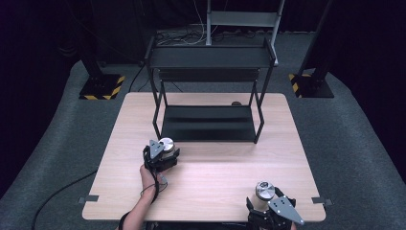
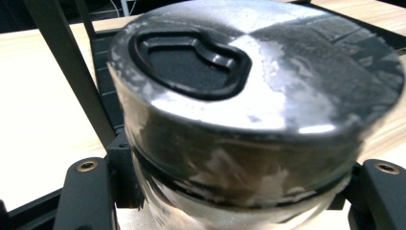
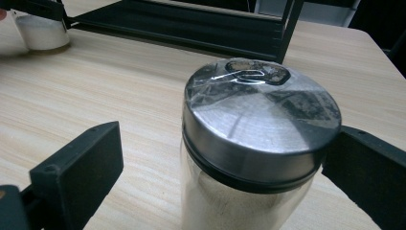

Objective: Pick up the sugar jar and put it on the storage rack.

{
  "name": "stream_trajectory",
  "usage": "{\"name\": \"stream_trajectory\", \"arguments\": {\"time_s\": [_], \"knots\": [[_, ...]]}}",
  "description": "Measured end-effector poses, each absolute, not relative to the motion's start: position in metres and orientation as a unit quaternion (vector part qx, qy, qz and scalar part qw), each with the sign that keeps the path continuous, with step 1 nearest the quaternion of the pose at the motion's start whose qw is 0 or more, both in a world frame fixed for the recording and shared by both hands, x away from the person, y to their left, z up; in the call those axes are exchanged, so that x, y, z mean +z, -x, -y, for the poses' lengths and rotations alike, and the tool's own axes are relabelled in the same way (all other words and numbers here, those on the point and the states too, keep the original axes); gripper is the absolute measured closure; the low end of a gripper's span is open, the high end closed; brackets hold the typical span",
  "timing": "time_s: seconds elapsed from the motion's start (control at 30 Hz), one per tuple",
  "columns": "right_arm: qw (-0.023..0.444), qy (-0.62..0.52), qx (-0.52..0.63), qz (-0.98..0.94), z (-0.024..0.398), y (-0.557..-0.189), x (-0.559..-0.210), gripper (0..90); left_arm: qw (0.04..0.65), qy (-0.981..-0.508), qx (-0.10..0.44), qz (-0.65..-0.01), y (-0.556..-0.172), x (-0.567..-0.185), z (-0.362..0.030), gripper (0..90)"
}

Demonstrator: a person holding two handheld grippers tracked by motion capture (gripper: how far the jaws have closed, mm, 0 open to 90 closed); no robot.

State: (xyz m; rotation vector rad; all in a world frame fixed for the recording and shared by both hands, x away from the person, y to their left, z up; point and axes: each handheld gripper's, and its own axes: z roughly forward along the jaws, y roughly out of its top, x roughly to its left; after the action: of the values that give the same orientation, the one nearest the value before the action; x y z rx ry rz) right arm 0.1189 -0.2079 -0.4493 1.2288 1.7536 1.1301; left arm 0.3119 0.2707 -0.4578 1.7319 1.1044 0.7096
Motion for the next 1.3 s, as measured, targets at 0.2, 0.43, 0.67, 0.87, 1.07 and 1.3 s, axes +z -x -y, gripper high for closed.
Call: {"name": "stream_trajectory", "arguments": {"time_s": [0.2,0.43,0.67,0.87,1.07,1.3], "knots": [[0.354,-0.477,0.435,-0.676,0.209,-0.119,-0.449,0.0,0.475,-0.703,0.285,-0.445,-0.314,-0.447,-0.275,30.3],[0.351,-0.477,0.436,-0.677,0.209,-0.119,-0.450,0.0,0.475,-0.710,0.289,-0.432,-0.317,-0.430,-0.273,30.3],[0.350,-0.475,0.435,-0.679,0.209,-0.120,-0.450,0.0,0.477,-0.713,0.296,-0.421,-0.322,-0.416,-0.273,30.3],[0.351,-0.477,0.435,-0.678,0.209,-0.119,-0.449,0.0,0.480,-0.714,0.297,-0.414,-0.328,-0.401,-0.274,30.3],[0.350,-0.477,0.435,-0.679,0.209,-0.119,-0.448,0.0,0.486,-0.713,0.301,-0.407,-0.332,-0.388,-0.275,30.2],[0.349,-0.477,0.435,-0.679,0.209,-0.119,-0.448,0.0,0.486,-0.716,0.304,-0.398,-0.340,-0.374,-0.273,30.3]]}}
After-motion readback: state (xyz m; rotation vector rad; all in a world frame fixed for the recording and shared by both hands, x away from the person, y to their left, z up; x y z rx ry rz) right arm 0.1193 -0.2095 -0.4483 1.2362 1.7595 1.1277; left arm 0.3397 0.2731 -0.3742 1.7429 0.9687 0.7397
